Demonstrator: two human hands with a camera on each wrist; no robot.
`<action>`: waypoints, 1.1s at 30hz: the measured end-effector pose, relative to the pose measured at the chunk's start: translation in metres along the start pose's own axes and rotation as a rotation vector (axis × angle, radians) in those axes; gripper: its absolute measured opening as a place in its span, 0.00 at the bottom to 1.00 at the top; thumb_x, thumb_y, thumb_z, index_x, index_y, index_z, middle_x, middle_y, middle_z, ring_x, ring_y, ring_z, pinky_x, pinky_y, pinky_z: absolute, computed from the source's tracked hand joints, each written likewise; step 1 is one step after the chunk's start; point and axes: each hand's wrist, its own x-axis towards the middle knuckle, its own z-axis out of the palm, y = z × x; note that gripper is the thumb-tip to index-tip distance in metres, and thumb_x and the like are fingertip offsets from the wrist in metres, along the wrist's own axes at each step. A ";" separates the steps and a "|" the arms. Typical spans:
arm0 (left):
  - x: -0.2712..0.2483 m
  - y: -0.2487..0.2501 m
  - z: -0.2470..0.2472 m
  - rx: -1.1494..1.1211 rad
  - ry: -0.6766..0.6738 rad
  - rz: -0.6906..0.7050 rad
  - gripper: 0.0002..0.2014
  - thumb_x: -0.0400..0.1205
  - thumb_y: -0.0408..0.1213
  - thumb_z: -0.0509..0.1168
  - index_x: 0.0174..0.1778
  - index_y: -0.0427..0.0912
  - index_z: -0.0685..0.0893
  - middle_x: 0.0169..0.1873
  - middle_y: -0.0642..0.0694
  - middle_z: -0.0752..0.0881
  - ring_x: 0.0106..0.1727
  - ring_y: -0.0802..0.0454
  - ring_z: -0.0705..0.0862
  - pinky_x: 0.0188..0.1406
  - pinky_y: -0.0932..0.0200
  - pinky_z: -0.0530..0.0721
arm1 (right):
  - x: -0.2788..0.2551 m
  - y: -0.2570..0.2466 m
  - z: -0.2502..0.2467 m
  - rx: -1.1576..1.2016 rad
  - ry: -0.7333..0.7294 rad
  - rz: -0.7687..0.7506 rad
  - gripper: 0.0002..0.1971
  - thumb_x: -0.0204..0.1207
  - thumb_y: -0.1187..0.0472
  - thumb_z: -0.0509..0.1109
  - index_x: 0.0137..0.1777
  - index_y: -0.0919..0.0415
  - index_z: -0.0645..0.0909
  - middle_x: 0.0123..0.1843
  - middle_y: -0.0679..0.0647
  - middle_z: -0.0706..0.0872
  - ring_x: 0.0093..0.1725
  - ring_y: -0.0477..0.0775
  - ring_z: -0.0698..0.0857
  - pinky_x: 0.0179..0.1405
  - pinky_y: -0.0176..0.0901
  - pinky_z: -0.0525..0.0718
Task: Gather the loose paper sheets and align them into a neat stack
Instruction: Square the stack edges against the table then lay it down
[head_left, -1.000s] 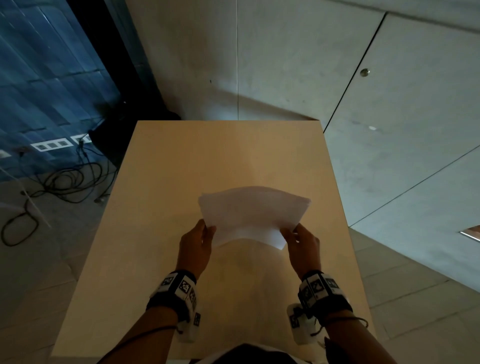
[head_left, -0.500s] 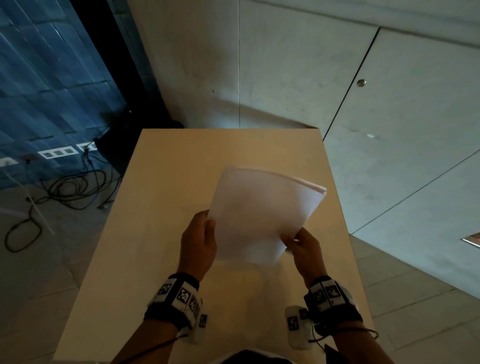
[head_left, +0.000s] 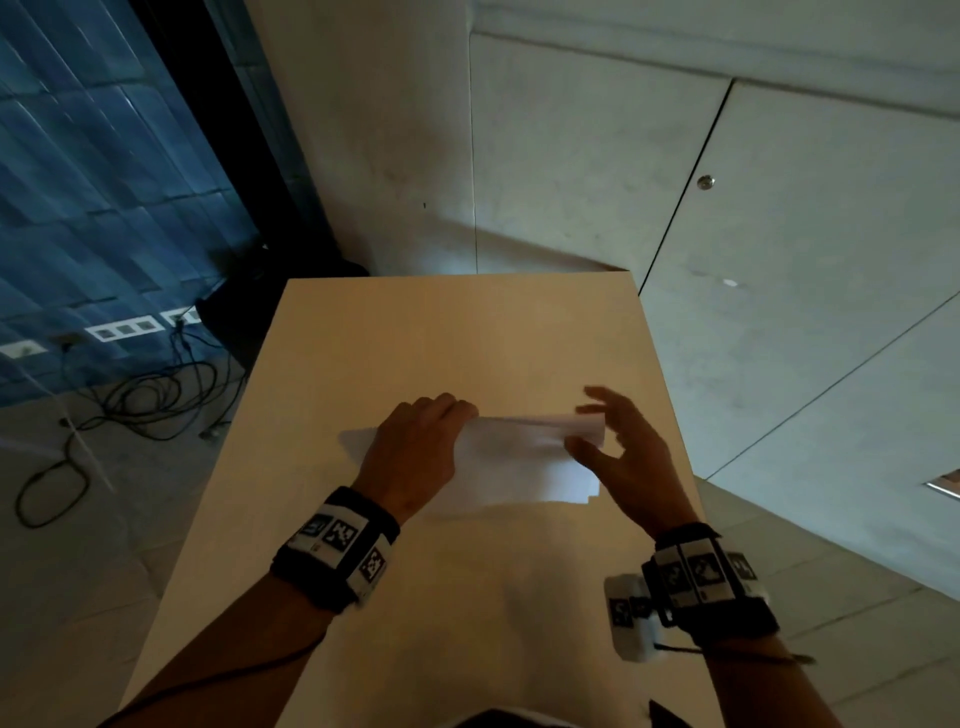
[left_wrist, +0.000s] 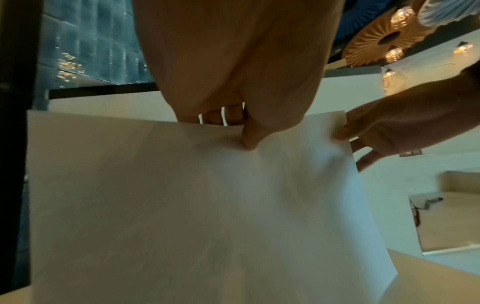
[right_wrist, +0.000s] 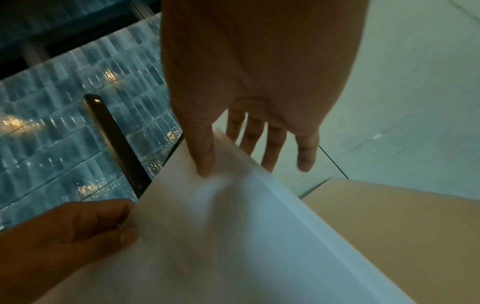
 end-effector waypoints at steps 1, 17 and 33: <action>0.001 0.002 0.001 0.025 0.009 0.025 0.17 0.73 0.28 0.63 0.57 0.45 0.84 0.47 0.46 0.87 0.43 0.41 0.86 0.39 0.48 0.83 | 0.001 0.002 0.002 -0.004 -0.016 -0.011 0.18 0.73 0.59 0.77 0.62 0.43 0.82 0.55 0.35 0.88 0.57 0.34 0.85 0.54 0.26 0.78; -0.046 -0.062 0.013 -0.332 0.099 -0.358 0.12 0.86 0.42 0.60 0.60 0.42 0.83 0.56 0.44 0.86 0.53 0.42 0.84 0.51 0.49 0.82 | -0.002 0.032 0.015 0.261 0.100 0.081 0.03 0.76 0.63 0.75 0.46 0.58 0.90 0.42 0.54 0.92 0.43 0.52 0.88 0.46 0.51 0.86; -0.072 -0.031 0.069 -0.911 0.238 -0.768 0.15 0.84 0.38 0.63 0.65 0.38 0.81 0.55 0.46 0.85 0.55 0.53 0.81 0.50 0.69 0.78 | -0.020 0.062 0.052 0.210 0.152 0.236 0.06 0.80 0.58 0.72 0.52 0.52 0.89 0.46 0.44 0.91 0.43 0.31 0.86 0.45 0.31 0.79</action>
